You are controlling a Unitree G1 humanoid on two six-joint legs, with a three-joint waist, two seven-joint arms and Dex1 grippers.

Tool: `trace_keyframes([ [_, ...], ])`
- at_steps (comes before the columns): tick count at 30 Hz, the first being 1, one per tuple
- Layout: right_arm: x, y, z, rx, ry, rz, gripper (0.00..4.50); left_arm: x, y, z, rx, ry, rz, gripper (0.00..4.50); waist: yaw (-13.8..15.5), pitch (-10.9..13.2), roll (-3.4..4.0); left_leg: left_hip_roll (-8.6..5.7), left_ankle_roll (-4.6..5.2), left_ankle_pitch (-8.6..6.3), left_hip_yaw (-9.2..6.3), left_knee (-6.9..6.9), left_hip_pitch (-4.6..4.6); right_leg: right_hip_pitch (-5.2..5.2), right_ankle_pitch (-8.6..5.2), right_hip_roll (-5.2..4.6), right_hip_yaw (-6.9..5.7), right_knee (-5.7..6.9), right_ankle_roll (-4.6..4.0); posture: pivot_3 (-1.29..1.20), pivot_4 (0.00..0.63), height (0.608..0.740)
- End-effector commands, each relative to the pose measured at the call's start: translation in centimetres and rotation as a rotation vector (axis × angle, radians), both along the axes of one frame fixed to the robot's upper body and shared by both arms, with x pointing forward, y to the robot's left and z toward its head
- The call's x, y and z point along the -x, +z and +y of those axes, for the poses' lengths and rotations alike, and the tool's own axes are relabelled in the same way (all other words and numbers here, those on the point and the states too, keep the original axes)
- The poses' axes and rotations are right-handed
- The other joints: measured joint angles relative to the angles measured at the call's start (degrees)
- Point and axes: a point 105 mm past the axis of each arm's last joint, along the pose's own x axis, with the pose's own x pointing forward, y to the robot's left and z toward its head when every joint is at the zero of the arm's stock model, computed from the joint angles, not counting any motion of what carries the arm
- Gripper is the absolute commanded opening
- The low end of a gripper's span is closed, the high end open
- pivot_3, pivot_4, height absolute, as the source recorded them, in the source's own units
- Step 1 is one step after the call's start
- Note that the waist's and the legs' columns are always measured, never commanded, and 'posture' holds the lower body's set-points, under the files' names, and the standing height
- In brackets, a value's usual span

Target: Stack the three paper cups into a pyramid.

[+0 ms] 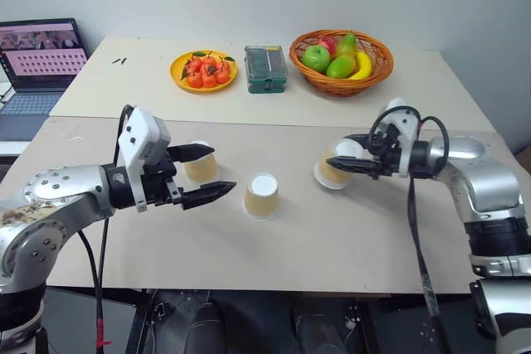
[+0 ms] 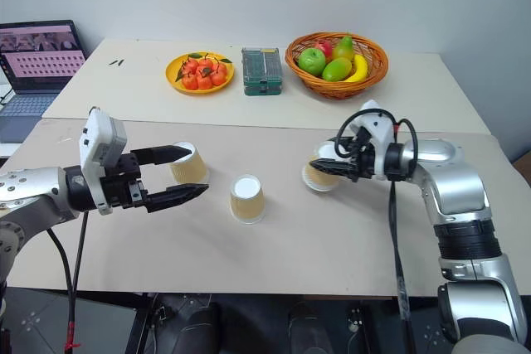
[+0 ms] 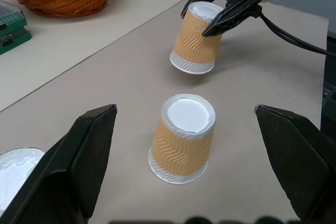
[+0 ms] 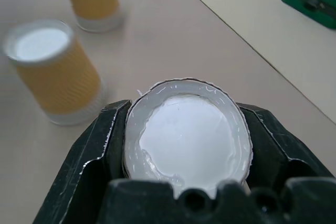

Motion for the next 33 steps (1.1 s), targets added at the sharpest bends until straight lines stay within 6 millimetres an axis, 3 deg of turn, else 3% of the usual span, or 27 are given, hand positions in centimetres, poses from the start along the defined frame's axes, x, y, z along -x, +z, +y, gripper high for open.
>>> trace_keyframes([
  [1, 1.2, -0.3, 2.0, -0.01, 0.067, 0.003, 2.65, 0.0, 0.9, -0.4, -0.001, -0.02, -0.057, 4.5, 0.1, 0.0, 0.0, 0.0, 0.0, 0.0, 0.0, 0.0, 0.0, 0.0, 0.0, 0.0, 0.0, 0.0, 0.0, 0.0, 0.15, 0.74],
  [8, 1.7, -1.4, 1.7, 0.002, 0.066, 0.034, 2.65, 0.0, 1.0, -0.3, -0.002, -0.019, -0.063, 4.5, 0.8, 0.0, 0.0, 0.0, 0.0, 0.0, 0.0, 0.02, -0.06, -0.02, 0.01, -0.01, 0.0, -0.04, -0.02, 0.0, 0.15, 0.74],
  [15, 2.7, -2.6, 3.2, -0.006, 0.105, 0.071, 2.65, -0.1, 1.0, -0.3, 0.0, -0.021, -0.066, 4.5, 0.6, 0.0, 0.0, 0.0, 0.0, 0.0, 0.0, -0.01, -0.05, -0.03, 0.0, 0.0, 0.0, -0.01, -0.01, 0.0, 0.15, 0.74],
  [29, 3.3, -4.0, 3.6, 0.015, 0.112, 0.103, 2.65, -0.2, 1.3, -0.6, 0.004, -0.03, -0.078, 4.5, 0.6, 0.0, 0.0, 0.0, 0.0, 0.0, 0.0, 0.02, -0.04, -0.01, 0.0, 0.0, 0.0, -0.01, -0.01, 0.0, 0.15, 0.74],
  [31, 3.3, -4.1, 3.7, 0.009, 0.117, 0.112, 3.63, -0.2, 1.4, -0.6, 0.005, -0.029, -0.081, 4.5, 0.6, 0.0, 0.0, 0.0, 0.0, 0.0, 0.0, 0.02, -0.04, -0.01, 0.0, -0.01, 0.0, -0.01, -0.01, 0.0, 0.15, 0.74],
  [33, 3.4, -4.0, 3.8, 0.0, 0.122, 0.117, 4.22, -0.3, 1.4, -0.6, 0.005, -0.029, -0.083, 4.5, 0.6, 0.0, 0.0, 0.0, 0.0, 0.0, 0.0, 0.02, -0.04, -0.01, 0.0, 0.0, 0.0, -0.01, -0.01, 0.0, 0.15, 0.74],
])
